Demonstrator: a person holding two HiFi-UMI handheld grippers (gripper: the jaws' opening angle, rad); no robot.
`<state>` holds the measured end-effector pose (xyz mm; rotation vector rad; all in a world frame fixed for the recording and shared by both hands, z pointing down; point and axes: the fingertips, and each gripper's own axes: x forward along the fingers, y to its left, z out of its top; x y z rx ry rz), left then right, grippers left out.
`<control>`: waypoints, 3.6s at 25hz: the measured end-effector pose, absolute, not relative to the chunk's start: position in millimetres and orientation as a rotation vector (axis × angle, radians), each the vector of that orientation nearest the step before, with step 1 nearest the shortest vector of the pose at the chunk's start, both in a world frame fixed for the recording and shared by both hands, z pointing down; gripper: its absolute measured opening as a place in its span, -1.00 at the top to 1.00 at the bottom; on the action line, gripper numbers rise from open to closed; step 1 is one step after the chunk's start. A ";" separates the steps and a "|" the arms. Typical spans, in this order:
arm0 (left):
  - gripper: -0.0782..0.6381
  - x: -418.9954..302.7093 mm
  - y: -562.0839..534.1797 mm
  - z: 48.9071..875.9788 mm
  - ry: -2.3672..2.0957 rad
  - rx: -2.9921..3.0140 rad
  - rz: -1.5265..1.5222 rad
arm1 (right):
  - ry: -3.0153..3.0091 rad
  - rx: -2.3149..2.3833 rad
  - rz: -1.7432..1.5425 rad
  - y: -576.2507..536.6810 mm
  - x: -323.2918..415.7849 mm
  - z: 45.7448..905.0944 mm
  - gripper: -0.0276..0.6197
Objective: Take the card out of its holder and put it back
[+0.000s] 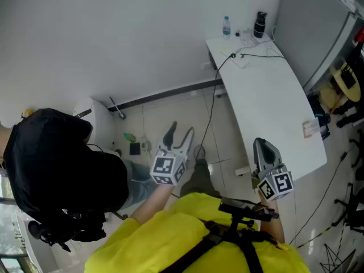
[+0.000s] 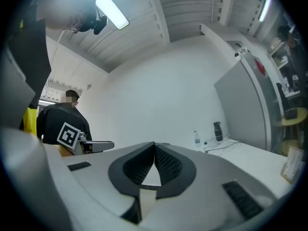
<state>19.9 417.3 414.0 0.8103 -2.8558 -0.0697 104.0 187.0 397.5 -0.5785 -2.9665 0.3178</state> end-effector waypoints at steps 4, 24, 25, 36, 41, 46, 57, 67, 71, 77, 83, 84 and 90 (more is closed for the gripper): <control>0.19 -79.0 430.4 421.2 -2.832 0.855 -0.094 | -2.959 -0.573 0.264 205.1 3.8 406.1 0.54; 0.19 -308.0 164.6 397.8 -2.443 1.690 -0.024 | -2.813 0.902 0.367 -38.8 -48.6 425.4 0.30; 0.19 -300.3 146.1 400.4 -2.415 1.722 -0.020 | -2.806 0.936 0.380 -50.9 -39.6 424.8 0.30; 0.10 -164.6 -58.9 438.1 -1.774 2.350 0.135 | -2.734 1.078 0.388 -134.5 59.2 476.2 0.30; 0.13 -127.7 -111.3 481.7 -1.606 2.385 0.171 | -2.774 0.881 0.383 -182.8 92.4 527.9 0.32; 0.16 -91.3 -144.7 539.7 -1.430 2.434 0.232 | -2.796 0.737 0.516 -256.5 112.5 601.6 0.41; 0.16 -86.5 -168.2 619.9 -1.352 2.421 0.251 | -2.822 0.442 0.502 -338.7 65.3 690.0 0.79; 0.16 -77.7 -172.1 614.7 -1.318 2.441 0.265 | -2.837 0.295 0.435 -320.5 56.3 686.1 0.85; 0.16 -73.5 -175.2 600.4 -1.305 2.469 0.240 | -2.862 0.298 0.379 -329.3 60.3 653.8 0.85; 0.20 -77.5 -169.9 560.2 -1.345 2.504 0.188 | -2.914 0.305 0.213 -347.0 73.4 533.5 0.85; 0.55 -68.1 -151.9 541.4 -1.389 2.519 0.221 | -2.964 0.306 0.021 -353.2 85.5 409.5 0.85; 0.55 -65.6 -147.5 538.7 -1.392 2.522 0.224 | -2.966 0.304 -0.002 -350.1 86.5 398.1 0.85; 0.61 -61.2 -126.7 537.2 -1.393 2.589 0.147 | -2.977 0.308 -0.061 -332.9 83.4 369.2 0.85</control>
